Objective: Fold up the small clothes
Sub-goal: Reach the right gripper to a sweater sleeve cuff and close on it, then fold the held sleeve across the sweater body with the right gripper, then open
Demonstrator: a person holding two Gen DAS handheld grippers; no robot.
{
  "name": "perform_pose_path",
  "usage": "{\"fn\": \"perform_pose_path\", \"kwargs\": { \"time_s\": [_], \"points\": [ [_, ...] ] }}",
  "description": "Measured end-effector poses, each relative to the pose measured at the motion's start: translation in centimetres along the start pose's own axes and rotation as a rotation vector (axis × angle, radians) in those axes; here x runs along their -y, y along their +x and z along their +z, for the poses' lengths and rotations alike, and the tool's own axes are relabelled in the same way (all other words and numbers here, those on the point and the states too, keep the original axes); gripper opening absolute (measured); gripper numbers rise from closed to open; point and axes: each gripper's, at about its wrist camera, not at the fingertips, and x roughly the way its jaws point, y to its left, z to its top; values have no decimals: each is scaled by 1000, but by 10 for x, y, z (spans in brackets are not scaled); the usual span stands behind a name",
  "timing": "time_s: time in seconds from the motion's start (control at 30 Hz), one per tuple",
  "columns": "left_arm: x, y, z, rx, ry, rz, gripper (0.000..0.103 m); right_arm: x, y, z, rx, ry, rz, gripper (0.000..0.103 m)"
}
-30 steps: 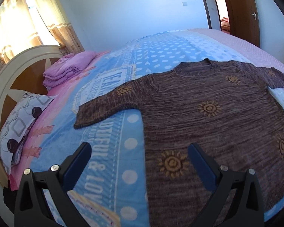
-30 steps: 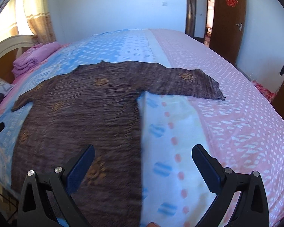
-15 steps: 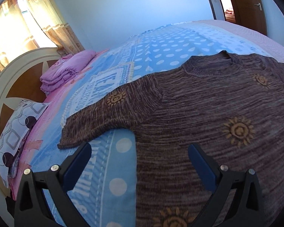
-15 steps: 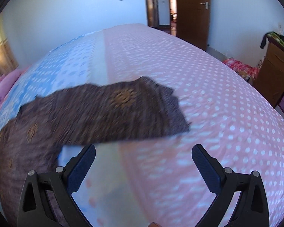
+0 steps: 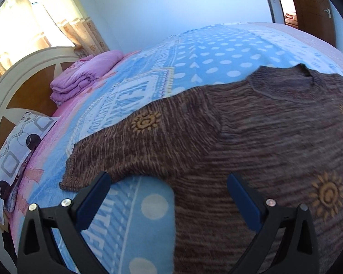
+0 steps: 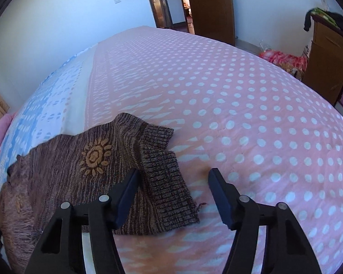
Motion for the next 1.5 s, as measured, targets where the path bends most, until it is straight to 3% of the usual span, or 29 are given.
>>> {"fn": "perform_pose_path", "kwargs": {
  "time_s": [0.13,0.2,0.3,0.8,1.1,1.23,1.37,1.43,1.47,1.5],
  "points": [
    [0,8,2,-9,-3,2,103,-8,6,1,4,-57,-13,41],
    [0,9,3,-12,-3,-3,103,-10,7,2,-1,-71,-3,26],
    [0,9,4,-9,-2,-8,103,-15,3,6,-7,-92,17,13],
    [-3,-6,9,21,-19,-66,103,-99,-69,21,115,-293,91,11],
    [4,-20,15,52,-11,-147,103,-180,-101,14,139,-411,195,11],
    [6,-25,16,60,7,-149,103,-229,-101,-5,134,-491,248,11],
    [9,-32,17,61,22,-145,103,-276,-77,-38,74,-576,324,12],
    [10,-37,18,65,38,-141,103,-298,-61,-61,-4,-604,440,31],
    [11,-39,19,66,45,-141,103,-303,-54,-73,-41,-599,495,53],
    [12,-43,20,68,53,-141,103,-305,-52,-81,-61,-589,534,61]
  ]
}}
